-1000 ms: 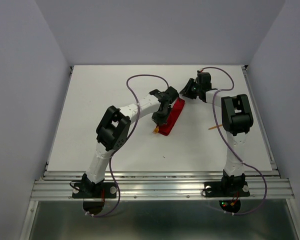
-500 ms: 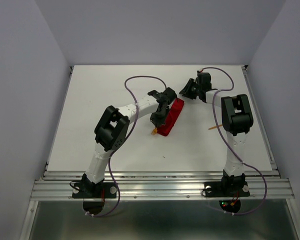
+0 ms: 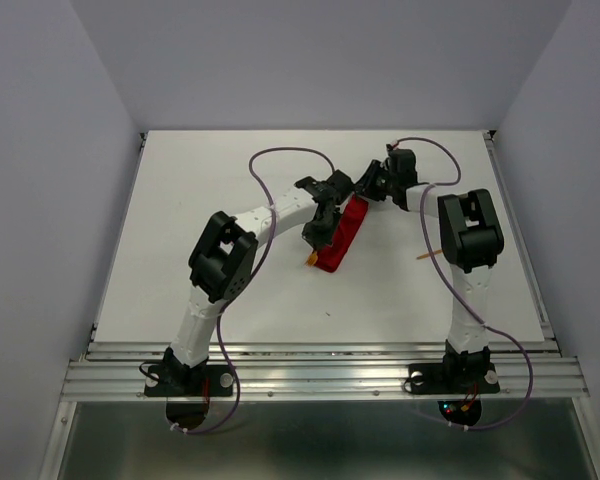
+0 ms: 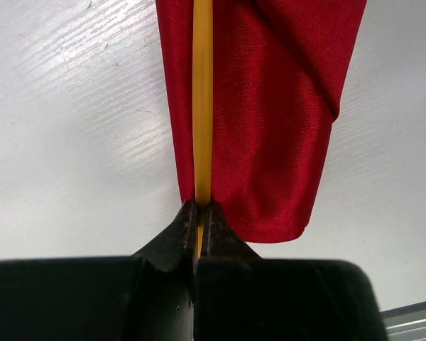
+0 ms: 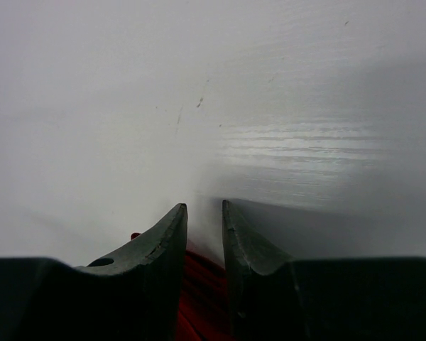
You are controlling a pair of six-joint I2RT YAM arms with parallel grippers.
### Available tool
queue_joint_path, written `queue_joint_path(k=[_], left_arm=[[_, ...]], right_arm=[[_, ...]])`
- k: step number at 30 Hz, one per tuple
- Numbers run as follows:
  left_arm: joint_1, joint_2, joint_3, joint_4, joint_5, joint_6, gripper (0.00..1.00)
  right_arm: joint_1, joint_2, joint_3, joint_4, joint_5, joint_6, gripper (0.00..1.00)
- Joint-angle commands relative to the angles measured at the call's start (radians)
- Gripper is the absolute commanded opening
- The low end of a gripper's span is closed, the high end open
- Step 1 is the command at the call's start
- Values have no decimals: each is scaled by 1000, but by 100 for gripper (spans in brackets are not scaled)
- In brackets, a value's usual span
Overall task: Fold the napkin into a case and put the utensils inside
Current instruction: Insert the fork into the folded napkin.
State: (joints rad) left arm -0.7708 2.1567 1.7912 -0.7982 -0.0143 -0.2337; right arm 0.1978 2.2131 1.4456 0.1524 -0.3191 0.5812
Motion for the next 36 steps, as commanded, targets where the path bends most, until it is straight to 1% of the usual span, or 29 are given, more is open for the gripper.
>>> queue_joint_path(k=[1,4,5,9,18,28,36], left_arm=[[10,-14,48,-13,10,5,0],[13,-8,53,-10,10,7,0],[15,-5,56,-10,42,8,0],[21,15,68,-7,57,10,0],[25,37,97,-15,57,2,0],[25,-40,-33,-2,31,11,0],[28,-44,-46,1,31,16,0]], right_arm=[[28,-10,-54,-14,0,2,32],[37,-16,-77,-2,0,6,32],[37,-18,-82,1,0,8,33],[46,-32,-102,10,2,12,32],[46,-49,-142,29,6,23,32],[55,-44,-139,32,12,29,32],[55,-43,-134,32,11,31,32]])
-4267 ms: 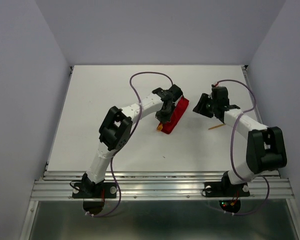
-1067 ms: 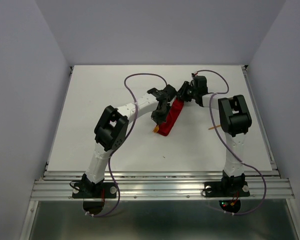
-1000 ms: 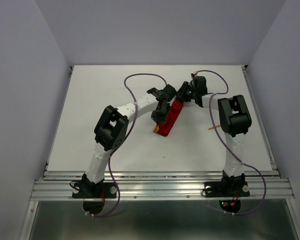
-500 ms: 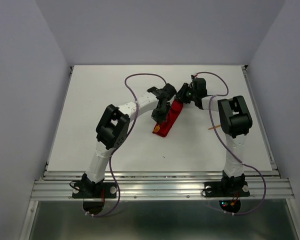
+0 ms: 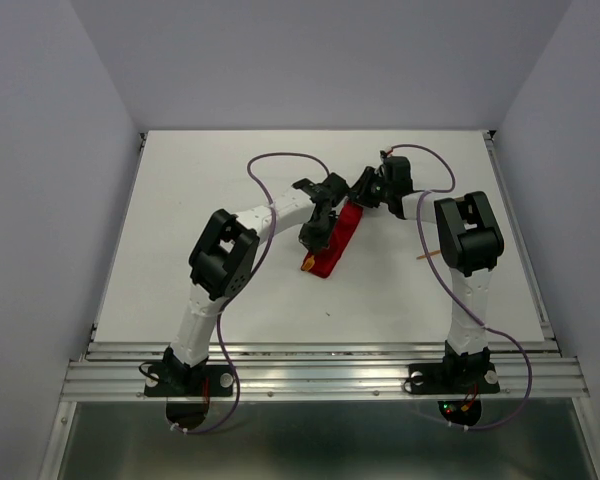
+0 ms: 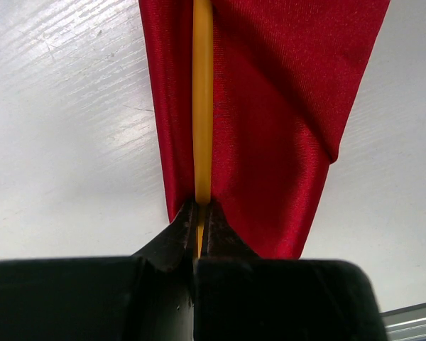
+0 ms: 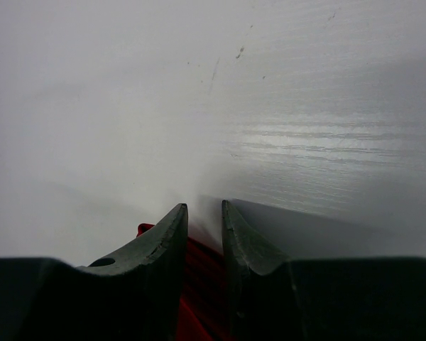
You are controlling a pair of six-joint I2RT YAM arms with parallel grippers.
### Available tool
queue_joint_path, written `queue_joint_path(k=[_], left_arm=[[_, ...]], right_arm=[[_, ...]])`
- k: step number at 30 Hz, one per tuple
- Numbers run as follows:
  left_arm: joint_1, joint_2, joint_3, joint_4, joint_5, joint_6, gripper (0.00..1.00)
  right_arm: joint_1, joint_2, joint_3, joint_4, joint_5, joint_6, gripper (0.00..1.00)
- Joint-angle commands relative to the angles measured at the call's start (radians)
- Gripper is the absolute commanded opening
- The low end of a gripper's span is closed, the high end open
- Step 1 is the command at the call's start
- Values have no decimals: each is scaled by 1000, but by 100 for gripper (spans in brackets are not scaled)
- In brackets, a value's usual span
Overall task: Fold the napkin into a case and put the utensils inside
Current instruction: Insert the fork into the folded napkin.
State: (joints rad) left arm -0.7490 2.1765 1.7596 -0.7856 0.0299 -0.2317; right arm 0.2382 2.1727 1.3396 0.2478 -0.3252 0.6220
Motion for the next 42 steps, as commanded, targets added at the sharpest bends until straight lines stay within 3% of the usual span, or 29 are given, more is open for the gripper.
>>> queue_joint_path(k=[1,27,42], left_arm=[[7,-61,-12,-11,-12,9,0],[37,88,215,-21,22,2,0],[59,129,245,-7,42,-3,0]], right_arm=[[15,-2,-28,-64,15,-10,32],[24,-24,-80,-44,11,-7,32],[42,-31,-94,-42,21,-2,32]])
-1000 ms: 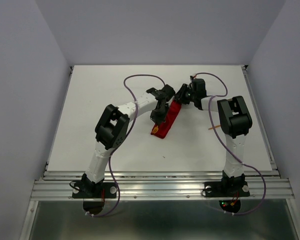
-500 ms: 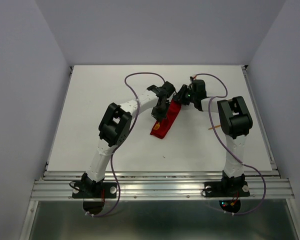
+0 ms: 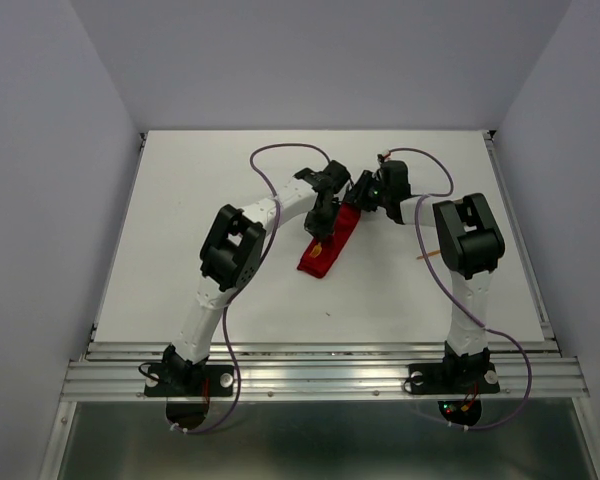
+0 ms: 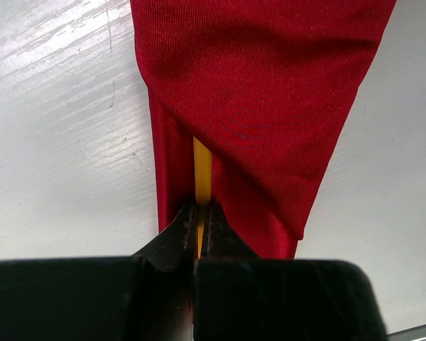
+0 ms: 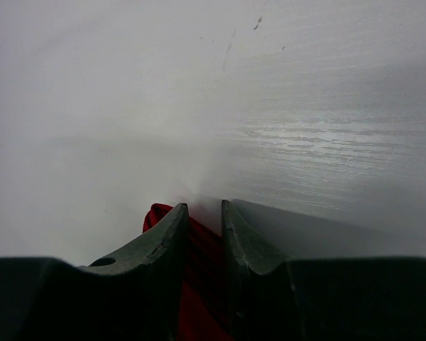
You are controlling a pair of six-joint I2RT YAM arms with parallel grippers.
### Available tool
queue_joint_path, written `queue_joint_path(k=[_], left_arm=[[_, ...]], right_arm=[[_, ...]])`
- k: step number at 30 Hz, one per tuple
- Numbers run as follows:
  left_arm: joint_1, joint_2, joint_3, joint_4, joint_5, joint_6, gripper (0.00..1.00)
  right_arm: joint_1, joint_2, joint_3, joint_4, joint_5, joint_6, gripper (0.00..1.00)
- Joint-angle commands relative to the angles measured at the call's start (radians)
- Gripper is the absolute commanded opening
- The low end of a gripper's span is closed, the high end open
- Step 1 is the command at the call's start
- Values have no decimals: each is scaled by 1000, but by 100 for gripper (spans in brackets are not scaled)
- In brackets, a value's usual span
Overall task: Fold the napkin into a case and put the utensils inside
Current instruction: Insert the fork into the folded napkin.
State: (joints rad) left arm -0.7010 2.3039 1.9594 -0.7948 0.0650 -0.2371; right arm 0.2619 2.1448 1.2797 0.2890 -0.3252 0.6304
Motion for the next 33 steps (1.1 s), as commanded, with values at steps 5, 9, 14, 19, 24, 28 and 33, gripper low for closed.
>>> queue_joint_path(k=[5,9,14,19,24,28,33], left_arm=[[18,2,44,12,7,-2,0],[23,0,41,23,6,-8,0],[24,8,44,23,6,-10,0],[26,-8,15,34,-5,-10,0],[26,-40,7,35,-16,2,14],[23,-57,6,20,-39,7,23],[20,-86,-10,16,-54,7,28]], right_arm=[[19,-3,-42,-82,26,-11,32],[19,-3,-46,-79,26,-9,32],[19,-8,-49,-79,28,-11,32],[19,-23,-59,-80,37,-14,33],[19,-75,-75,-90,100,-24,48],[10,-140,-75,-146,187,-41,66],[-65,-241,-94,-203,282,-57,75]])
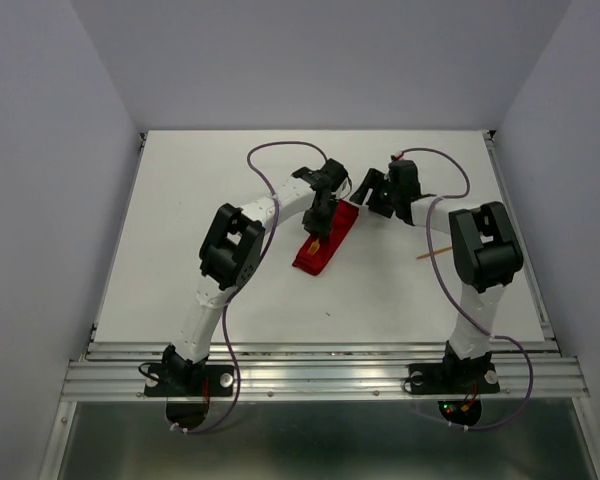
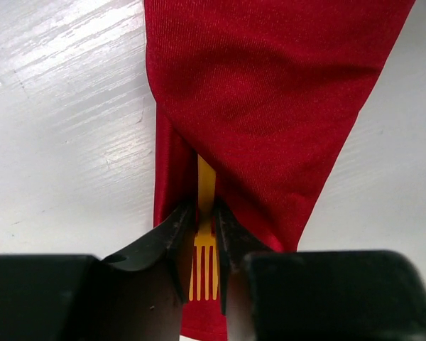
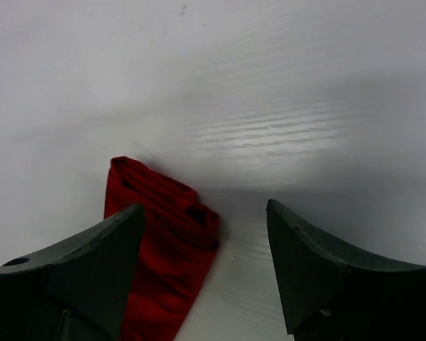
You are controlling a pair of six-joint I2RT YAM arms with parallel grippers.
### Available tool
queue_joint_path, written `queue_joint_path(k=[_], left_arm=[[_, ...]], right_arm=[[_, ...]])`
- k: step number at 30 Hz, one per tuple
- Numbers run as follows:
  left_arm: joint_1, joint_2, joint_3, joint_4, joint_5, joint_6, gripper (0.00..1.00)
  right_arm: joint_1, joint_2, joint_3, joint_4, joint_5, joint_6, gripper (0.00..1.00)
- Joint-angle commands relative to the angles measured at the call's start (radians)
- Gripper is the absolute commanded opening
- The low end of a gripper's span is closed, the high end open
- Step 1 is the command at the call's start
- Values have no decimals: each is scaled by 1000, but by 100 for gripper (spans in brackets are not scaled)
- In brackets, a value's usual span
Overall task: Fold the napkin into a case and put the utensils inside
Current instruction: Insert the fork into the folded napkin, then move the knife to the center of the board.
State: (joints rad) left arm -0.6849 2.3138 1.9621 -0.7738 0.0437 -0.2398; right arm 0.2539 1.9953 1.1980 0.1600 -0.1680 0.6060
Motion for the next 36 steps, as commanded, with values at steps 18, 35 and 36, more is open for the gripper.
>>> queue_joint_path(k=[18,35,36], left_arm=[[-1,-186,-84,2,-97,40,41],[18,-470,-350,113,-188,-38,71],[19,-497,-379,128,-189,-50,71]], right_arm=[[-188,-579,-334,-430,570,-26,79],[-188,-580,-488,-441,587,8,73],[-188,-557,-482,-433,590,0,73]])
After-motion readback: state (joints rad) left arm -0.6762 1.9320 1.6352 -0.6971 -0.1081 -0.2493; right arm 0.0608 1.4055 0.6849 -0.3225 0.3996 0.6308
